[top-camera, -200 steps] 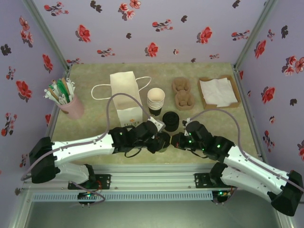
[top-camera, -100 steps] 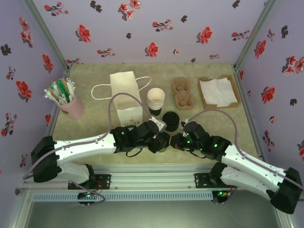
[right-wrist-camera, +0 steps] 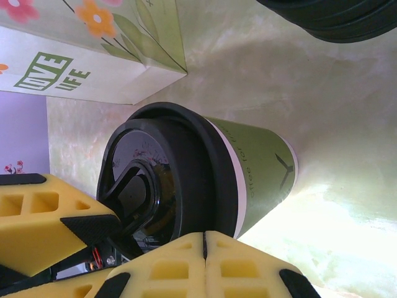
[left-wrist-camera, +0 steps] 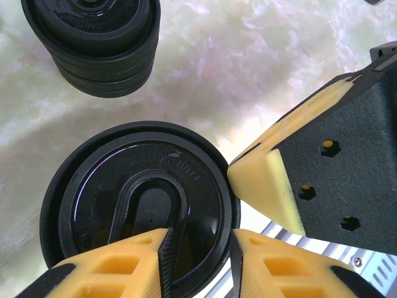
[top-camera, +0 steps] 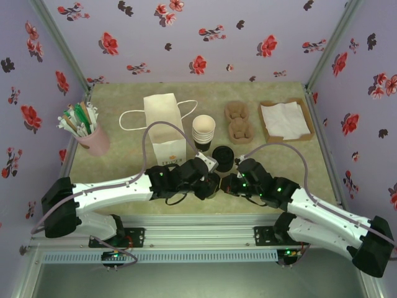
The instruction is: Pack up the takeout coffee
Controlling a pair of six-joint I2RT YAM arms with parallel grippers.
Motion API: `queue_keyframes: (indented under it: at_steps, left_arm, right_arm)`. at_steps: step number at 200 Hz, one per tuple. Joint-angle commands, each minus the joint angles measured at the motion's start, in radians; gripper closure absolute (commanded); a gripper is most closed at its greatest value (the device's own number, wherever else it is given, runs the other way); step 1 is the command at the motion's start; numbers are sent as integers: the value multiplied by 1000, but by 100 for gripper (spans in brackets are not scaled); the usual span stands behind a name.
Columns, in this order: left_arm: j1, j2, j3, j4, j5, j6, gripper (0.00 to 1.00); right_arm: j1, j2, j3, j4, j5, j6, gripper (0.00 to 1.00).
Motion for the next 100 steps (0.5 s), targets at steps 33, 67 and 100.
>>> queue_keyframes:
  at_steps: [33, 67, 100]
  left_arm:
    - [10, 14, -26, 18, 5, 1, 68]
    - [15, 1, -54, 33, 5, -12, 68]
    - [22, -21, -85, 50, 5, -22, 69]
  right_arm:
    - [42, 102, 3, -135, 36, -8, 100]
    - [51, 136, 12, -136, 50, -11, 100]
    - [55, 169, 16, -135, 53, -14, 100]
